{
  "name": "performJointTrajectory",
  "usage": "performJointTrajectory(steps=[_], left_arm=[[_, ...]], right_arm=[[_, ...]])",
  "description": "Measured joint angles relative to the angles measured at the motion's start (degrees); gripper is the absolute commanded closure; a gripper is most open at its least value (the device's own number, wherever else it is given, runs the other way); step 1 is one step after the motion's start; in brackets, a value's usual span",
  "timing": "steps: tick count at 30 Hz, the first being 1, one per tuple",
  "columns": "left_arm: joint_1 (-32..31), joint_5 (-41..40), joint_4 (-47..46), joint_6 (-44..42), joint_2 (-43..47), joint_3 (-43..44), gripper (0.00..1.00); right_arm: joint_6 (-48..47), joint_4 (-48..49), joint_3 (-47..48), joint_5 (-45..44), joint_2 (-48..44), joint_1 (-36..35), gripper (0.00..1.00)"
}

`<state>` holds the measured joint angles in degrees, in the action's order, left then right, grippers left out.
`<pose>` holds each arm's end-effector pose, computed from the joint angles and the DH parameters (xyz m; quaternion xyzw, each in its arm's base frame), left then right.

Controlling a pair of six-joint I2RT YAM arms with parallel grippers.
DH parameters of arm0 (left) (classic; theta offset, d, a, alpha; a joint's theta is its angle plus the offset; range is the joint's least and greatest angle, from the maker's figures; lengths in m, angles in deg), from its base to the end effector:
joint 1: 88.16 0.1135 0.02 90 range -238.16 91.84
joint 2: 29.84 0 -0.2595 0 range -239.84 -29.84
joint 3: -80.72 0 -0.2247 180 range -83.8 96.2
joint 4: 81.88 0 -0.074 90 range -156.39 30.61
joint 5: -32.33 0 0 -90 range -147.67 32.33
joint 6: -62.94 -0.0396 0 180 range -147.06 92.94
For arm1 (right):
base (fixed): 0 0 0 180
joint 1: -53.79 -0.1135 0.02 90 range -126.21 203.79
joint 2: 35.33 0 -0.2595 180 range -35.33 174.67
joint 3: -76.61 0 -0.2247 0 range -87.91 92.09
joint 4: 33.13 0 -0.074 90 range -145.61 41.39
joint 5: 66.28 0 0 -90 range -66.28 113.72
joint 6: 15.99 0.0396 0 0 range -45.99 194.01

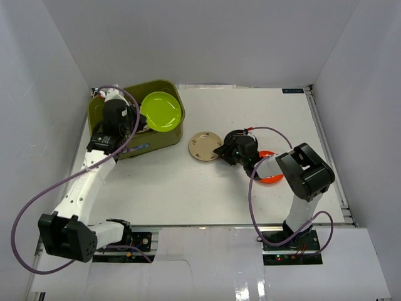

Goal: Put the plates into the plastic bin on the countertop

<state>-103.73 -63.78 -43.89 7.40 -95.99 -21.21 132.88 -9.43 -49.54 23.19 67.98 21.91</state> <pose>0.2292 -0.0595 0.3474 -0.1669 0.8311 -0.1826 0.4982 0.2788 0.1730 0.1459 0.2000 0.8230 0.3757 0.3763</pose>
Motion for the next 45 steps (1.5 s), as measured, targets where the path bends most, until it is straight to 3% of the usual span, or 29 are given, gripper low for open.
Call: performJointTrajectory(steps=[5,7,12,17,20,21,23,29,37,45], left_arm=[[12.11,0.74,-0.02,-1.25,-8.07,4.5,1.0],[15.72,1.01,-0.13,-1.29,-11.39,5.66,1.0],[20.74,0.96,-0.07,-1.53,-17.88,6.27,1.0],[21.11,-0.02,0.0,-1.33,-22.25,6.25,0.98],[21.16,-0.17,-0.7,-1.29,-23.76,6.27,0.51],[21.2,-0.28,-0.72,-1.03,-24.22,6.25,0.22],[21.27,-0.28,-0.72,-1.16,-24.44,6.25,0.03],[21.31,1.84,-3.43,-0.52,-19.76,4.92,0.02],[20.68,13.0,-8.41,0.52,-1.92,3.32,0.02],[7.5,20.13,-7.32,-0.24,4.22,2.36,0.02]], right_arm=[[1.25,-0.13,0.59,-0.57,1.62,0.33,0.85],[1.4,-0.17,0.7,-0.37,1.75,0.52,0.91],[-0.48,-2.21,0.72,0.31,-1.29,0.76,0.92],[-4.24,-5.6,0.09,0.15,-11.58,0.79,0.92],[-7.13,-6.69,0.09,-0.22,-18.58,0.81,0.92],[-8.28,-6.99,0.11,-0.52,-20.61,0.79,0.92],[-10.21,-8.5,0.48,-1.05,-23.67,0.79,0.92],[-15.98,-15.45,11.39,-0.94,-21.73,-0.04,0.92],[-19.69,-19.69,37.62,0.92,-3.19,-6.05,0.92],[-20.44,-29.59,65.13,3.39,20.31,-11.19,0.92]])
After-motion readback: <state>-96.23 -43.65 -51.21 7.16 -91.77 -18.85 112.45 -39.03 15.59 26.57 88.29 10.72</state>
